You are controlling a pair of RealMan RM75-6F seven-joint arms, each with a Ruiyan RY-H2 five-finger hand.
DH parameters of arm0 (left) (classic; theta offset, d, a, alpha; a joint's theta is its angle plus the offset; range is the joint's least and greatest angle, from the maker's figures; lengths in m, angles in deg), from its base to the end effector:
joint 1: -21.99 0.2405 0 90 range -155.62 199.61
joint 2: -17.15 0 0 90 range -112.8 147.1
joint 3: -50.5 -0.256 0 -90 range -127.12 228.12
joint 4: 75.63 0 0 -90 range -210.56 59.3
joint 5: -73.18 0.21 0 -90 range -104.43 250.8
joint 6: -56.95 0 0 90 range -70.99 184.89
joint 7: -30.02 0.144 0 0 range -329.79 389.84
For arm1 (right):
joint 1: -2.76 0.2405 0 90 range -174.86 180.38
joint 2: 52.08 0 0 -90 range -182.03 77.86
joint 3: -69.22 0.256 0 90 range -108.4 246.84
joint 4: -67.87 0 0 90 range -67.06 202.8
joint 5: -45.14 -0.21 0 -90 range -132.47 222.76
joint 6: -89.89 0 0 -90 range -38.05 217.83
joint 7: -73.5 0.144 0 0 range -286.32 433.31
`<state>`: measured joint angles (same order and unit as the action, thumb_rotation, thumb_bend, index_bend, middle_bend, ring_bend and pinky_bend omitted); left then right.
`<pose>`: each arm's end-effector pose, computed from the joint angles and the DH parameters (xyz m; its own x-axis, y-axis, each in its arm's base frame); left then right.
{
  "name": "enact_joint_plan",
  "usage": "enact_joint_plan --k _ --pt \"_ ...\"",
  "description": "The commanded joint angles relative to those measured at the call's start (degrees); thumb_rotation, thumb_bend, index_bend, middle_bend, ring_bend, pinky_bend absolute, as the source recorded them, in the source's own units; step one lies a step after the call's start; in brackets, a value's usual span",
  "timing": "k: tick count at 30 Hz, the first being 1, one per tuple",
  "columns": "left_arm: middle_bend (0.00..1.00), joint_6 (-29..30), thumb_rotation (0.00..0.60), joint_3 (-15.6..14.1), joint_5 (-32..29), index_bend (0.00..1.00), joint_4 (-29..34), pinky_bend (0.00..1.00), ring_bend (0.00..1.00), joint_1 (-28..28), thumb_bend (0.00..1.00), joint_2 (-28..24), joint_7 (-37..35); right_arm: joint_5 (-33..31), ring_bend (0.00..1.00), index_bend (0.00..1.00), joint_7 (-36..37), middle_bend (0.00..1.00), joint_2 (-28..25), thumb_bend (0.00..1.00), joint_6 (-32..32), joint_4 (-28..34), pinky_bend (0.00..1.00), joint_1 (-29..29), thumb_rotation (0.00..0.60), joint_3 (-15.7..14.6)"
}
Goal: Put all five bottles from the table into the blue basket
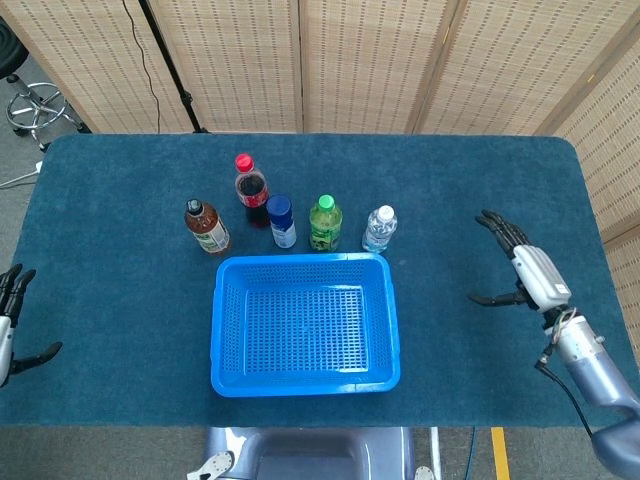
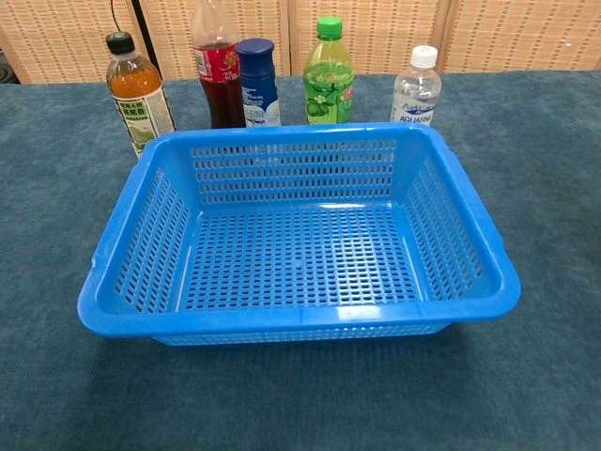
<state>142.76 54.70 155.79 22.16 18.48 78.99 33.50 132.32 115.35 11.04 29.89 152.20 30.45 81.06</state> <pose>-0.3043 0.1772 0.1707 0.3954 -0.0171 0.9184 0.9171 0.0622 -0.3937 -0.2452 -0.3312 0.1499 -0.0953 -0.2605 0.9608 -0.9647 -0.2140 -0.1537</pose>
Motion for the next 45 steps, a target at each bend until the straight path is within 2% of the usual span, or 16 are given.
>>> enact_joint_plan --k 1,7,13,17,30,36,37,39,41,44,45 --pt "0.0 -0.77 0.6 0.04 -0.53 0.0 -0.42 0.0 0.0 -0.43 0.12 0.49 0.73 -0.91 0.0 0.0 6.38 0.0 3.77 0.0 6.61 -6.03 0.0 5.16 0.6 1.38" --pt "0.0 -2.56 0.6 0.99 -2.94 0.0 -0.17 0.0 0.0 -1.52 0.12 0.89 2.23 -2.21 0.0 0.0 8.81 0.0 9.88 0.0 12.41 -14.27 0.0 11.07 0.6 1.85" --pt "0.0 -2.16 0.6 1.26 -3.58 0.0 0.19 0.0 0.0 -1.52 0.12 1.18 3.11 -3.7 0.0 0.0 11.27 0.0 14.82 0.0 15.63 -19.6 0.0 15.28 0.6 2.77" --pt "0.0 -2.34 0.6 1.07 -3.83 0.0 0.24 0.0 0.0 -1.59 0.12 1.53 3.98 -4.74 0.0 0.0 13.07 0.0 16.99 0.0 17.4 -21.6 0.0 17.79 0.6 3.72" --pt "0.0 -2.85 0.6 1.34 -5.33 0.0 0.22 0.0 0.0 -1.98 0.12 2.21 5.52 -5.82 0.0 0.0 16.42 0.0 22.25 0.0 22.33 -25.89 0.0 23.29 0.6 3.56" --pt "0.0 -3.64 0.6 1.73 -6.37 0.0 0.07 0.0 0.0 -2.42 0.12 2.25 5.47 -6.88 0.0 0.01 15.56 0.0 25.87 0.0 23.44 -29.52 0.01 25.11 0.6 3.59" --pt "0.0 -3.81 0.6 1.85 -6.59 0.0 0.02 0.0 0.0 -2.53 0.12 2.23 5.33 -7.53 0.0 0.03 15.12 0.02 26.96 0.0 23.54 -30.73 0.05 25.38 0.6 3.81" --pt "0.0 -3.91 0.6 2.08 -6.93 0.0 -0.14 0.0 0.0 -2.63 0.12 2.18 5.08 -9.06 0.06 0.12 14.35 0.14 28.85 0.0 23.31 -32.71 0.2 25.62 0.6 4.57" --pt "0.0 -3.96 0.6 2.23 -7.18 0.0 -0.28 0.0 0.0 -2.67 0.12 2.12 4.84 -10.64 0.25 0.27 12.52 0.36 31.01 0.0 22.34 -35.15 0.41 25.72 0.6 5.38" --pt "0.0 -4.15 0.6 2.35 -7.55 0.0 -0.47 0.0 0.0 -2.72 0.12 2.01 4.36 -12.91 0.42 0.47 8.31 0.53 34.14 0.0 21.09 -38.71 0.58 25.84 0.6 6.22" --pt "0.0 -4.22 0.6 2.36 -7.6 0.0 -0.49 0.0 0.0 -2.74 0.12 1.97 4.22 -13.39 0.42 0.48 7.31 0.54 34.66 0.0 21.14 -39.3 0.58 25.88 0.6 6.29"
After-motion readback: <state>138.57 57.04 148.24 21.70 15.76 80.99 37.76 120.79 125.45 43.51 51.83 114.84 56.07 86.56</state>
